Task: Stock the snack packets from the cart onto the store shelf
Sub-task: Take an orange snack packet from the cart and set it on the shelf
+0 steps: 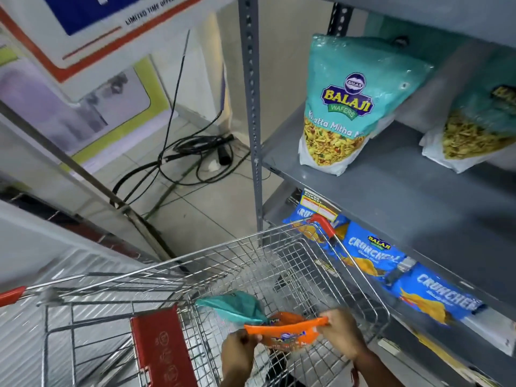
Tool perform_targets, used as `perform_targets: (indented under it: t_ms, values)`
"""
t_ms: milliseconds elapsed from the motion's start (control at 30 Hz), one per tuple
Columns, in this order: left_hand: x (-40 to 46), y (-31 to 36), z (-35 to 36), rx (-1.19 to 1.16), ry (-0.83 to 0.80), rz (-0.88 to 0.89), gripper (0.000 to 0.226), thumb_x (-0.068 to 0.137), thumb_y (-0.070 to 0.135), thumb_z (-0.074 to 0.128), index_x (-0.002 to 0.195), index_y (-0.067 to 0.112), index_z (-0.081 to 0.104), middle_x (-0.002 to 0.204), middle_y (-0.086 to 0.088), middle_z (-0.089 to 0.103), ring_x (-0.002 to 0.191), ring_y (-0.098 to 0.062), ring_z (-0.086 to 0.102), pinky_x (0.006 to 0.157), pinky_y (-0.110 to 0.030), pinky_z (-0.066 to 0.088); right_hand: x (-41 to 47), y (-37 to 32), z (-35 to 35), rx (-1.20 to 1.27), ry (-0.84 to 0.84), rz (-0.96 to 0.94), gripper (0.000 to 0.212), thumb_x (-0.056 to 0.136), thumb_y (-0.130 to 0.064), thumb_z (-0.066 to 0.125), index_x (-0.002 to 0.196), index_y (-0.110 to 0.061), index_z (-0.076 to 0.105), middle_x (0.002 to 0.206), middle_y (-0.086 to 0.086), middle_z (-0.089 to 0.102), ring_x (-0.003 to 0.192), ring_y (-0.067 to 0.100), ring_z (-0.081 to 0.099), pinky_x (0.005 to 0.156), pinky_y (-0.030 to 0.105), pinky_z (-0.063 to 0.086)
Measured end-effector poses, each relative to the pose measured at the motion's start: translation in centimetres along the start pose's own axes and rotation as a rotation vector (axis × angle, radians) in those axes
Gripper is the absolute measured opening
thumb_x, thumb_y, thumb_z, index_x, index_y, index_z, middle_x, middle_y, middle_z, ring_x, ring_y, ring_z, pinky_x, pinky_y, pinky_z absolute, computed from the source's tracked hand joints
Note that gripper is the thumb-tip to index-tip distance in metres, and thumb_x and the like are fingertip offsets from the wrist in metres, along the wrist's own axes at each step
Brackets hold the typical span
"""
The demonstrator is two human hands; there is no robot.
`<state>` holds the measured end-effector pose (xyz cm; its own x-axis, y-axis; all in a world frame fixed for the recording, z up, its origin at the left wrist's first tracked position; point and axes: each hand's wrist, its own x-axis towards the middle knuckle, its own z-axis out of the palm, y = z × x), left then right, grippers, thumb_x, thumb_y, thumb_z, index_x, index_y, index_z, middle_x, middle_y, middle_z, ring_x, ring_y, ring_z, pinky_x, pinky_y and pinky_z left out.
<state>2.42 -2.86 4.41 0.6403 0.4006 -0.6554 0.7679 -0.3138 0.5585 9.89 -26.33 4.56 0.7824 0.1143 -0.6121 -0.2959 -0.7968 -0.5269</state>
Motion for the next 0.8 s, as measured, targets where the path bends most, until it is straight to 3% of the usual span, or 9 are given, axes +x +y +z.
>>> perform_targets:
  t_ms: [133,267,367,467,567,700,800]
  values:
    - [-2.6,0.7,-0.7,-0.087,0.046,0.157,0.020,0.078,0.031,0.072,0.063,0.019,0.067,0.060,0.005,0.068,0.065,-0.018,0.066,0.060,-0.029,0.049,-2.5,-1.4,-1.7,0.119,0.139,-0.015,0.021,0.070,-0.014,0.077,0.055,-0.021,0.065,0.049,-0.003,0.064,0.047,0.008,0.061,0.047,0.023,0.047]
    - [-5.0,2.0,-2.1,-0.172,0.065,0.357,0.026,0.083,0.040,0.063,0.070,0.018,0.063,0.064,0.000,0.070,0.064,-0.019,0.067,0.064,-0.042,0.057,-7.1,-3.6,-4.2,0.260,0.303,-0.074,0.018,0.070,-0.011,0.078,0.059,-0.021,0.068,0.057,-0.005,0.068,0.060,0.016,0.063,0.061,0.031,0.050]
    - [-7.6,5.4,-4.1,-0.258,0.105,0.533,0.030,0.082,0.047,0.059,0.066,0.022,0.059,0.061,0.003,0.067,0.058,-0.009,0.058,0.062,-0.039,0.051,-11.4,-5.2,-6.8,0.361,0.447,-0.180,0.017,0.074,-0.009,0.073,0.063,-0.020,0.068,0.062,0.001,0.068,0.063,0.020,0.063,0.062,0.031,0.049]
    - [-11.4,11.2,-6.9,-0.337,0.104,0.758,0.026,0.080,0.039,0.060,0.058,0.026,0.053,0.053,0.011,0.054,0.052,0.003,0.043,0.059,-0.033,0.041,-15.2,-6.1,-10.2,0.427,0.591,-0.284,0.008,0.075,-0.025,0.070,0.072,-0.018,0.072,0.078,0.012,0.076,0.080,0.034,0.070,0.078,0.049,0.054]
    - [-15.3,16.9,-9.1,-0.352,0.070,0.931,0.022,0.077,0.043,0.061,0.061,0.028,0.059,0.056,0.011,0.061,0.053,0.005,0.050,0.059,-0.030,0.043,-19.5,-6.8,-14.8,0.487,0.710,-0.386,0.028,0.073,-0.042,0.067,0.081,-0.015,0.070,0.083,0.014,0.075,0.085,0.033,0.069,0.082,0.054,0.052]
    - [-22.2,25.2,-11.4,-0.377,-0.018,1.111,0.022,0.075,0.044,0.067,0.061,0.026,0.066,0.060,0.003,0.070,0.055,-0.010,0.061,0.062,-0.039,0.052,-28.7,-10.3,-21.6,0.583,0.880,-0.506,0.020,0.083,-0.028,0.066,0.082,-0.008,0.068,0.087,0.011,0.075,0.081,0.019,0.067,0.080,0.043,0.052]
    - [-28.3,30.8,-12.4,-0.412,-0.106,1.162,0.026,0.078,0.025,0.072,0.053,0.025,0.066,0.045,0.010,0.063,0.050,-0.006,0.054,0.056,-0.029,0.047,-34.9,-11.6,-26.4,0.588,0.985,-0.597,0.009,0.086,-0.016,0.063,0.081,-0.012,0.068,0.080,0.004,0.071,0.063,-0.001,0.061,0.056,0.012,0.046]
